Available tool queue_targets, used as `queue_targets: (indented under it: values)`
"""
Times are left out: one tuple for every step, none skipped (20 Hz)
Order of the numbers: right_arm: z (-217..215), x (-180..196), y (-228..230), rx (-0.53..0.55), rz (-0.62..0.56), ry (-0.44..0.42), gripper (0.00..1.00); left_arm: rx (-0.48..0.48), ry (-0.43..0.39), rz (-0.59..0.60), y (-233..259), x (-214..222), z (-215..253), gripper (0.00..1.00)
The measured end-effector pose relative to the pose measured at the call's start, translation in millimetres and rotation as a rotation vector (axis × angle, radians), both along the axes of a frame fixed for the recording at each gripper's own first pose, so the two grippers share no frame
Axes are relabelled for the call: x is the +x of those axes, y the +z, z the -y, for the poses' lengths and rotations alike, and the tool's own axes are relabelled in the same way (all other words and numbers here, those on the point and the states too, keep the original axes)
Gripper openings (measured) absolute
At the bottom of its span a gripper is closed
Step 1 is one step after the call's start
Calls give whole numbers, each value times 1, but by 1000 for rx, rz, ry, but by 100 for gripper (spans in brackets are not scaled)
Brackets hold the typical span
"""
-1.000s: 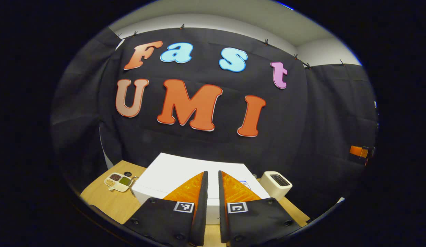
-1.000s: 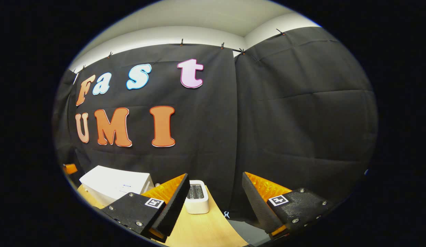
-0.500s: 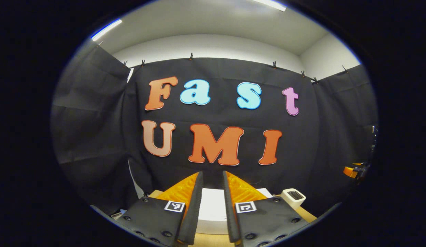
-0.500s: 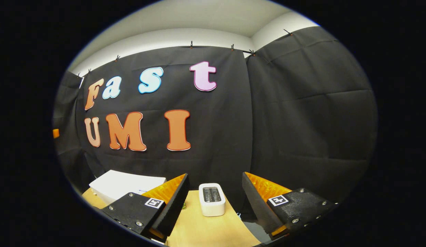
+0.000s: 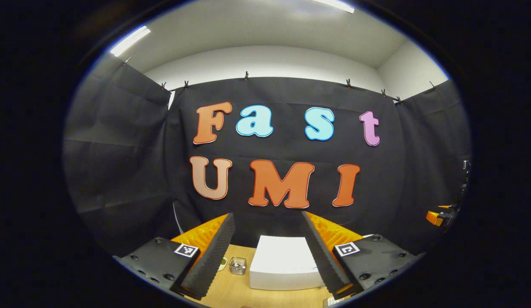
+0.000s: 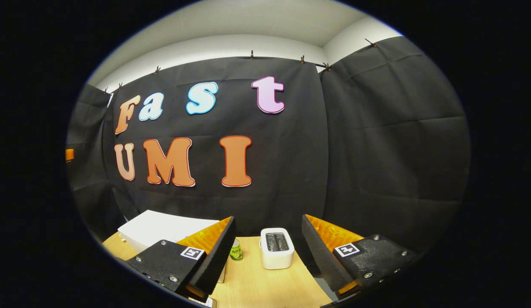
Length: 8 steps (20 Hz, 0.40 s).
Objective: Open the microwave oven with the left hand, put the food in, and close the microwave oven.
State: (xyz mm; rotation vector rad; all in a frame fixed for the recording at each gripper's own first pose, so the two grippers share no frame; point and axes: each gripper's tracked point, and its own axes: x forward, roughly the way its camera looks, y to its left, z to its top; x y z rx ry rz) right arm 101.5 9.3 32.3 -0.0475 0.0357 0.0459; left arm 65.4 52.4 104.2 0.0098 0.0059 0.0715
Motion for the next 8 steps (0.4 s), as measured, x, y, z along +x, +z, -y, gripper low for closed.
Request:
queue_targets:
  values:
    - [1, -2, 0, 2, 0, -3, 95, -5, -2, 1, 0, 0, -1, 97]
    - [2, -2, 1, 5, 1, -6, 100, -7, 1, 6, 0, -1, -4, 98]
    - [4, -3, 1, 8, 2, -11, 100, -9, 9, 8, 0, -2, -8, 99]
    - [5, -3, 1, 10, 3, -16, 95, -11, 16, 6, -2, -2, -12, 99]
    - [6, -4, 2, 11, 2, -21, 95, -14, 21, 2, -4, -3, -14, 100]
    - [7, -5, 1, 12, 1, -24, 95, -19, 22, -3, -5, -2, -15, 100]
    - [7, -6, 1, 13, -1, -26, 95, -24, 20, -9, -8, -4, -15, 99]
    - [7, -7, 0, 13, -2, -27, 100, -26, 18, -13, -9, -5, -17, 97]
